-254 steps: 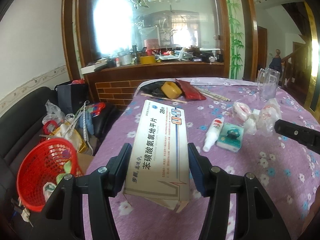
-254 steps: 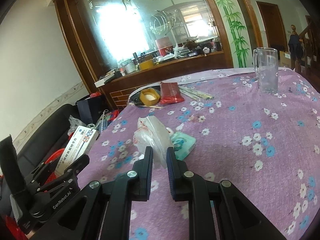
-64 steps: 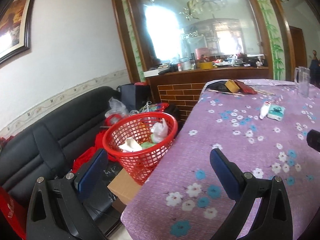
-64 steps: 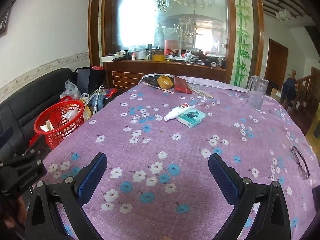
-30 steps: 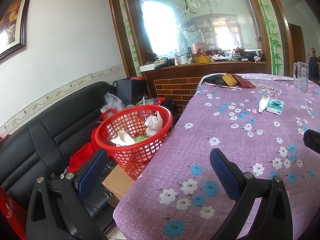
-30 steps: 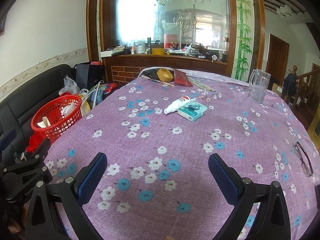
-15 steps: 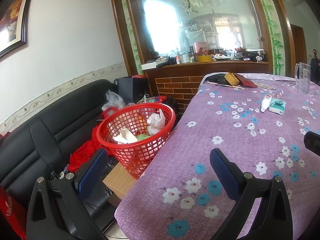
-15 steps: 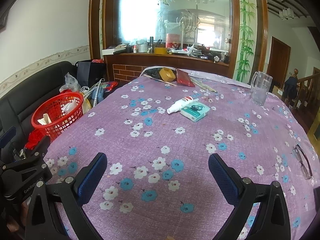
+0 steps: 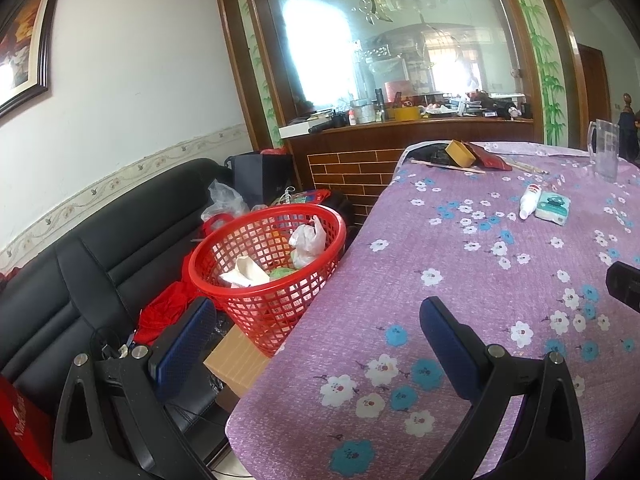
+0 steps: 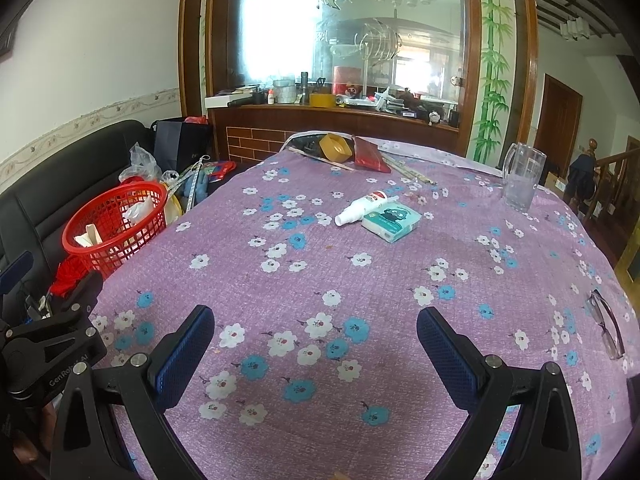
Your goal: Collect trash
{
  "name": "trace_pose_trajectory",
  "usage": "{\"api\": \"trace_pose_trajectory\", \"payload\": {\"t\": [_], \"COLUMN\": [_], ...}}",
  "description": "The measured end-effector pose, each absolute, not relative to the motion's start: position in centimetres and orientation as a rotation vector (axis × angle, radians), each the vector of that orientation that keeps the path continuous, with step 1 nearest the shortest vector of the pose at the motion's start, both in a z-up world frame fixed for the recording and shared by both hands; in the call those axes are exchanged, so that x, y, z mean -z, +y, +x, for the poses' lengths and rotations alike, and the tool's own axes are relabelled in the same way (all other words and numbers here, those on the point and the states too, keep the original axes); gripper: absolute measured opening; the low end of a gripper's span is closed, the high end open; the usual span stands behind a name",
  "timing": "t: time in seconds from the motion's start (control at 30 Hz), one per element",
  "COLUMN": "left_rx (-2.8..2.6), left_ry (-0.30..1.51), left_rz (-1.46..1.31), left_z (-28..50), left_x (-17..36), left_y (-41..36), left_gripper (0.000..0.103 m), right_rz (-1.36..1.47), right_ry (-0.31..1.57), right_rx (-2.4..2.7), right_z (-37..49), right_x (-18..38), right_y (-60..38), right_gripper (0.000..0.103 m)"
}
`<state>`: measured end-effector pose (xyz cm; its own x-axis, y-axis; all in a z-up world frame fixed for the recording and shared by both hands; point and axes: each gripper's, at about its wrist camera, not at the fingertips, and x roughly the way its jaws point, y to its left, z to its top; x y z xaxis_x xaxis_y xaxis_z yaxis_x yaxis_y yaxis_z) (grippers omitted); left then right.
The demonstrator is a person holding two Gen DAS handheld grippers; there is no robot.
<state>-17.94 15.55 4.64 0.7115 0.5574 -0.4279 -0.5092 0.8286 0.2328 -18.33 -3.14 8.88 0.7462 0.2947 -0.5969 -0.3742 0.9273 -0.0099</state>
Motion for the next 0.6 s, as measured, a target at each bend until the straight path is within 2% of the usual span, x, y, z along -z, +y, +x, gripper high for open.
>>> {"api": "trace_pose_trajectory", "payload": {"t": [0.4, 0.6], "left_rx": [-0.438, -0.22], "left_ry": [0.548, 0.736], "left_rz": [0.164, 0.123], "left_z": [-13.7, -7.6], "left_x": [-5.7, -4.6], "left_y": [11.2, 6.6], "left_gripper": [0.101, 0.101], "right_rz": [-0.069, 0.02], "right_ry": [0.679, 0.781], "right_rx": [-0.285, -0.109], "right_z": [-15.7, -11.7], "right_x": [-8.4, -7.4], "right_y": [-7.3, -14.3], "right_gripper": [0.103, 0.103]}}
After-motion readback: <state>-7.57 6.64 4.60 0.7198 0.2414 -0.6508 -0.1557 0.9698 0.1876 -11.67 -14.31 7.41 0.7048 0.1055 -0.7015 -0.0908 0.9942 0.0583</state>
